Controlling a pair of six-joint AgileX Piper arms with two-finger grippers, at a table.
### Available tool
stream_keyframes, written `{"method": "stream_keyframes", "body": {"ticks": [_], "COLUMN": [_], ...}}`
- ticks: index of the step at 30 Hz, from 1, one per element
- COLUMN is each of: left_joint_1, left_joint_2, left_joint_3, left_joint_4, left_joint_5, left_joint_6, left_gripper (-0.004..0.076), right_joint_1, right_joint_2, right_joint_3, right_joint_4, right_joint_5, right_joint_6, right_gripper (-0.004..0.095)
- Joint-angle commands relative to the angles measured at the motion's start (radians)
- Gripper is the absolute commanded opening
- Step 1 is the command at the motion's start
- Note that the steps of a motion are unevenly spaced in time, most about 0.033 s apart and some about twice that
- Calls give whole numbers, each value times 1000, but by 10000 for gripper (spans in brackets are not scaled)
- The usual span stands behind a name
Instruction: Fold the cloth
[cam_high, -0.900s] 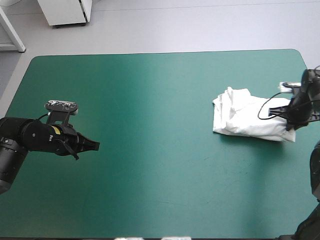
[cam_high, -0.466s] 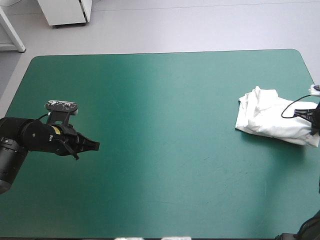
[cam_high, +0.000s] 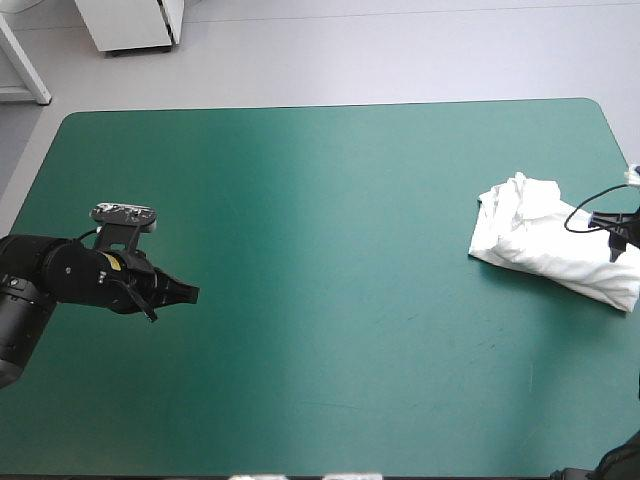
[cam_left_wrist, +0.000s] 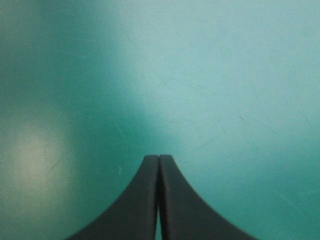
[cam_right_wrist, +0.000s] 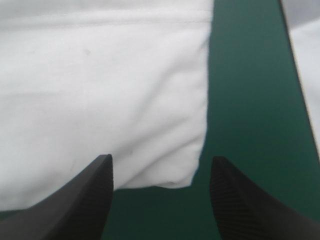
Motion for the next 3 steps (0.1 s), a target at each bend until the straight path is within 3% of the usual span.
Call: {"method": "stream_keyframes", "body": {"ticks": [1,3], "left_joint_1": [3,3], "left_joint_2": [-32,-47], "left_joint_3": [-28,-28], "left_joint_4": [-13,-13], "left_joint_5": [-32,-61], "left_joint_6": [0,0], "left_gripper": [-9,-9], "right_joint_1": [-6,-6], "right_joint_2": [-172,-263], "right_joint_3": [-25,-25], "right_joint_4": [-49,-41], "right_joint_5": [29,29], "right_joint_6": [14,14], "right_gripper": [513,482]}}
